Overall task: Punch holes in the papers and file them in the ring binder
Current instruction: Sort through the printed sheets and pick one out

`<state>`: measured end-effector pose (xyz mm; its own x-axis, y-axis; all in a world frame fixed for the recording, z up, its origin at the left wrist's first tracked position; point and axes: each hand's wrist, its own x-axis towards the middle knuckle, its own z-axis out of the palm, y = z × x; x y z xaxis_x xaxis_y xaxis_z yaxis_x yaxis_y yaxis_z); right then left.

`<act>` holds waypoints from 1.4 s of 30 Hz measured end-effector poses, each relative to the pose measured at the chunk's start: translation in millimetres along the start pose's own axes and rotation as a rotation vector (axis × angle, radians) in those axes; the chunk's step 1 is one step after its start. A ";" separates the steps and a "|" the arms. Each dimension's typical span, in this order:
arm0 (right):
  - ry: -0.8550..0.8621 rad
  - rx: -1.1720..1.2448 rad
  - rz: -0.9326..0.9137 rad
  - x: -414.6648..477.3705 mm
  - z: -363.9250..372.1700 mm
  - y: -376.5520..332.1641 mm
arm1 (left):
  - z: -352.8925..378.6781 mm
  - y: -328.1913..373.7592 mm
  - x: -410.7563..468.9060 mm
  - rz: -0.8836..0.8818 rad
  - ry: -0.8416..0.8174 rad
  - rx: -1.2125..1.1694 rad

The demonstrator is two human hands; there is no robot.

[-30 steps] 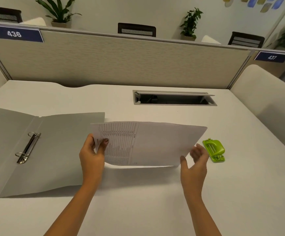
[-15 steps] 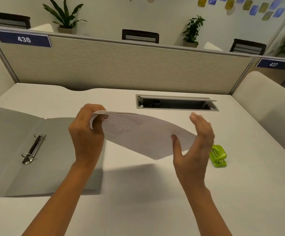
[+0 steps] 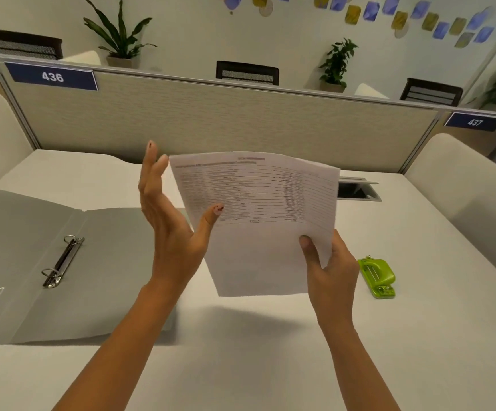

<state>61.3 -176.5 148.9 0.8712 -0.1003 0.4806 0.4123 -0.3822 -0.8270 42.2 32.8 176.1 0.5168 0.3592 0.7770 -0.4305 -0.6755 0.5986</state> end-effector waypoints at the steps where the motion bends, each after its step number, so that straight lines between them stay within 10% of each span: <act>1: 0.007 0.033 0.035 -0.3 -0.7 2.6 | 2.3 -2.6 -7.8 -0.085 -0.033 -0.077; 6: 0.025 0.182 0.207 -4.8 1.7 18.3 | 11.8 -8.8 -37.7 -0.524 -0.241 -0.359; 13: 0.000 0.220 0.342 -18.1 9.3 50.0 | 24.3 -16.4 -68.2 -0.664 -0.211 -0.366; 42: -0.017 0.293 0.448 -47.6 12.3 74.2 | 20.5 -23.2 -98.4 -0.682 -0.220 -0.310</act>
<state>53.7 -188.9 61.0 0.9821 -0.1786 0.0594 0.0543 -0.0332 -0.9980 16.5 0.0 81.8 0.8624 0.4729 0.1805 -0.1353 -0.1283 0.9825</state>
